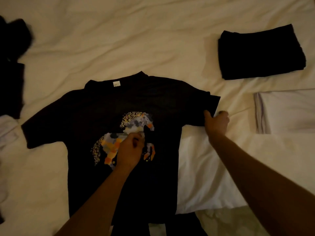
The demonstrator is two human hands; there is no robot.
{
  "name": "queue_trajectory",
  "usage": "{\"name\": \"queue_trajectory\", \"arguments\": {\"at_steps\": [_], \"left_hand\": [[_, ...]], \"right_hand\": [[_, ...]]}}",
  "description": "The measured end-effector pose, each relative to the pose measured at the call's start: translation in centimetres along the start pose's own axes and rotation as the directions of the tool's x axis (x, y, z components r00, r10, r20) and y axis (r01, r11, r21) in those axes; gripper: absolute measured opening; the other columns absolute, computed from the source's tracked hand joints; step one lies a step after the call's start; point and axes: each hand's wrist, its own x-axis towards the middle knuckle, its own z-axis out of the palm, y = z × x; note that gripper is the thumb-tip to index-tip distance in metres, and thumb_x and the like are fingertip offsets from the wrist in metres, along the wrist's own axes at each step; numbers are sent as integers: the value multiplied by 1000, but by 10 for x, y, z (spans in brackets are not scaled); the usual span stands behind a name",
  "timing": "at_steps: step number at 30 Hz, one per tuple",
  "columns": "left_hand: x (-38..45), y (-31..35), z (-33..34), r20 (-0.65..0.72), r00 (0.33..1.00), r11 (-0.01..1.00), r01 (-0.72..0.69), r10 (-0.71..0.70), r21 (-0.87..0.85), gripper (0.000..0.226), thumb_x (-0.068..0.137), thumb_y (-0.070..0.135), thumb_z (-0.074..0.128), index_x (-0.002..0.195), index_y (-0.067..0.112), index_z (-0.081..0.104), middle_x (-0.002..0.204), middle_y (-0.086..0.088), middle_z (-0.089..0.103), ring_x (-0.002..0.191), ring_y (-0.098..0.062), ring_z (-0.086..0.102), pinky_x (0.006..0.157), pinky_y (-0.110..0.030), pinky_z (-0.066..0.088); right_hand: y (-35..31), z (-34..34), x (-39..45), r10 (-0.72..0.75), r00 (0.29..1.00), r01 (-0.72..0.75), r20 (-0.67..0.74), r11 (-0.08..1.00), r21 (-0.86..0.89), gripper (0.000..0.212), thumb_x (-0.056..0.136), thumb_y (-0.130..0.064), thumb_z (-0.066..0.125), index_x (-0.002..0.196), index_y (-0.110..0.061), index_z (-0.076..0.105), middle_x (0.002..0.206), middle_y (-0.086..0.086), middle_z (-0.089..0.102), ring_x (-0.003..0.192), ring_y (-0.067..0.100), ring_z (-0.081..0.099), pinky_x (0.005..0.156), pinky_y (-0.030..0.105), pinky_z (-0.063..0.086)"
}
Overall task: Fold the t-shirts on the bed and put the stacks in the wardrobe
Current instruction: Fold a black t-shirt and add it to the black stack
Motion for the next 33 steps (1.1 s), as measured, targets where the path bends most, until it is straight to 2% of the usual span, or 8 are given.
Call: {"name": "queue_trajectory", "arguments": {"at_steps": [5,10,14,19,25,28,30,33], "left_hand": [[-33,-72,-38,-357,932,991,102,-67,82,27,96,29,60,119,16,57,110,-8,61,98,-27,61,84,-43,52],[-75,-138,-64,-430,900,947,196,-70,255,49,88,17,69,131,-1,52,122,-26,52,115,-45,49,92,-55,44],[-94,-170,-74,-488,870,934,226,-67,276,58,87,23,70,136,0,47,131,-29,46,121,-49,42,95,-60,38],[-128,-228,-93,-404,903,986,165,-146,14,48,94,38,63,126,3,52,124,-24,55,113,-45,55,93,-54,47],[-177,-277,-101,-4,998,995,54,-55,-86,56,91,33,68,138,15,44,132,-9,59,119,-31,57,88,-34,45],[-182,-293,-95,7,1000,993,28,-27,-115,61,89,26,72,141,19,41,132,-9,58,120,-30,57,91,-35,45],[-185,-302,-89,-4,1000,988,-11,11,-156,64,88,19,74,142,22,40,131,-7,58,119,-28,57,92,-35,46],[-187,-320,-77,-46,992,977,-122,115,-176,71,87,10,73,146,21,35,132,-5,55,121,-23,54,97,-38,48]], "right_hand": [[46,30,-80,44,994,-49,103,998,41,64,93,-50,57,132,-2,41,129,18,55,117,36,55,98,43,46],[86,41,-130,15,937,-19,348,1000,9,47,91,-47,63,116,-10,52,109,8,64,93,21,63,81,35,53],[118,44,-159,-34,863,100,504,989,-105,45,91,-36,65,126,-8,59,115,9,68,99,25,67,92,44,55],[174,35,-213,-12,900,13,435,1000,0,39,93,-19,65,127,0,58,111,15,68,95,29,67,89,44,56],[222,23,-264,32,835,-53,550,998,22,37,94,-11,62,129,-1,52,108,8,61,84,10,59,63,21,44],[241,29,-268,29,821,-35,570,999,-1,36,95,-8,60,130,-2,52,108,6,60,86,11,59,66,21,45],[255,37,-268,-4,829,-9,559,1000,20,39,95,-5,59,133,0,52,112,9,63,92,18,62,80,29,51],[273,52,-265,-108,868,20,484,983,184,36,96,-6,58,132,-5,53,117,8,65,97,18,63,91,34,51]]}}
